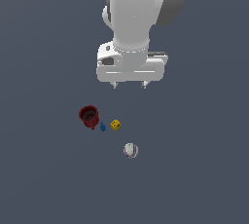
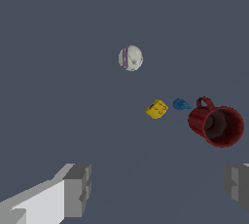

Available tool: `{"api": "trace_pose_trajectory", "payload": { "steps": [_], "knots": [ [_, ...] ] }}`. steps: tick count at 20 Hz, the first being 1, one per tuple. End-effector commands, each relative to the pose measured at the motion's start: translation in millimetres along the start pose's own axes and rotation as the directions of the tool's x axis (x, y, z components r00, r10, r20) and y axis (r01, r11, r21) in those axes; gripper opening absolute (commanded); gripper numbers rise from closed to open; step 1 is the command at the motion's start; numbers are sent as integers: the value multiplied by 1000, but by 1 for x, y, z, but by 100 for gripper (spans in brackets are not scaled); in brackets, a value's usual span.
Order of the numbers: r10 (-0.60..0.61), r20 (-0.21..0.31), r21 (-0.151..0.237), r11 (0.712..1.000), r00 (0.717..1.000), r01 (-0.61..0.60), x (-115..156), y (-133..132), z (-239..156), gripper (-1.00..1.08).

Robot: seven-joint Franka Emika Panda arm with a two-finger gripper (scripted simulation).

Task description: Pick up a designated object from a clutter of objects.

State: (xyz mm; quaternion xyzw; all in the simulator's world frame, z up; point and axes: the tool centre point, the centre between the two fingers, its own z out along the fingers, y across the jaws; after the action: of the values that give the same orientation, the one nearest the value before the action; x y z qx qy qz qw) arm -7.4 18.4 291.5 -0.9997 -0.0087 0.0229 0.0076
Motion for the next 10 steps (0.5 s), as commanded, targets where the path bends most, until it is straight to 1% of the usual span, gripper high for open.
{"api": "trace_pose_trajectory", "payload": {
  "steps": [1, 4, 10],
  "knots": [
    [0, 0, 0, 1000, 1000, 0, 0, 0, 0, 100],
    [2, -6, -3, 1000, 1000, -2, 1, 2, -2, 100],
    [7, -34, -17, 1000, 999, -8, 5, 11, -15, 100]
  ]
}}
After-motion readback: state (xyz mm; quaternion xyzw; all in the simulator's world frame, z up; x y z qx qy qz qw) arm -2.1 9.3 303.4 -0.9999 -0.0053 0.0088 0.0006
